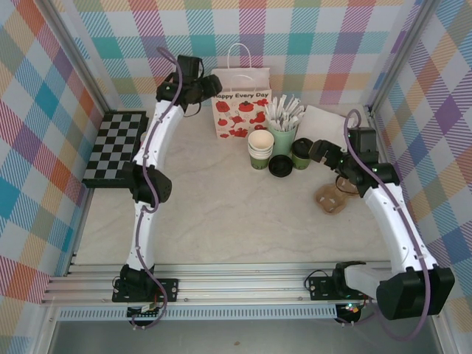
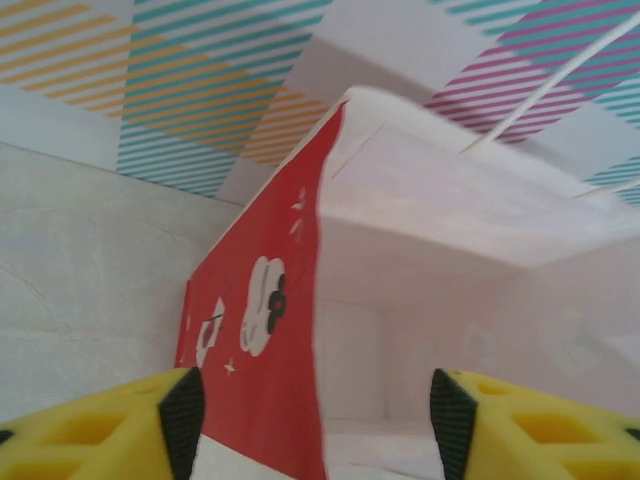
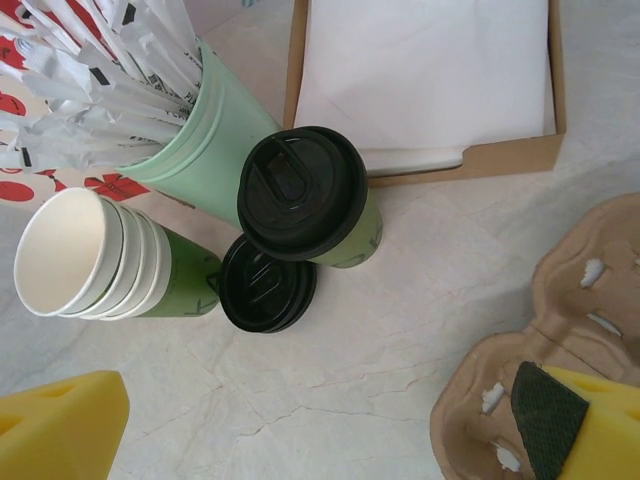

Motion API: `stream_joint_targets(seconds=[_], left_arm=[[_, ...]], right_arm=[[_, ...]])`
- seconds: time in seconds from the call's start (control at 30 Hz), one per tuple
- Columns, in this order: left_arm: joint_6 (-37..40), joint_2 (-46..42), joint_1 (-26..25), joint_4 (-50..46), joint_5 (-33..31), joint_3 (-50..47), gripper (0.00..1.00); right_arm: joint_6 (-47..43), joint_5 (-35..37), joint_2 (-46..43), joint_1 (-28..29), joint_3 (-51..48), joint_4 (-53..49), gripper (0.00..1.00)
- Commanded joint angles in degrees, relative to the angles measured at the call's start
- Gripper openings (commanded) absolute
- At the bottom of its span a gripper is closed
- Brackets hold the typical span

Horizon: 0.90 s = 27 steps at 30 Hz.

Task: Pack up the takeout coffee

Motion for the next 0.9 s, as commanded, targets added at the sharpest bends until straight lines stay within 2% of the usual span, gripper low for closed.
stream_joint_targets(seconds=[0.0, 0.43, 0.67, 0.77, 0.87], left_arm=[[3.71, 0.63, 0.81, -0.87, -2.01, 2.15, 0.55], [4.62, -0.88, 0.80, -1.78, 0.34, 1.85, 0.17], [5.89, -2.50, 0.80, -3.43, -0.67, 1.80, 0.07], [6.05, -3.92, 0.80, -4.78, -1.93, 1.43, 0.00], [5.92, -5.85, 0.80, -5.45, -2.65, -0.33, 0.00]], right_arm=[[0.14, 1.04, -2.37, -0.24, -0.84, -2.28, 1.00], [0.37, 2.75, -6.07, -0.24, -3.17, -4.22, 1.00], [0.27, 2.71, -5.97, -0.25, -3.49, -4.40, 1.00], [0.38, 2.00, -6.15, -0.25, -4.21, -4.64, 1.00], [-0.11, 1.66, -6.49, -0.26, -4.72, -5.98, 1.00]])
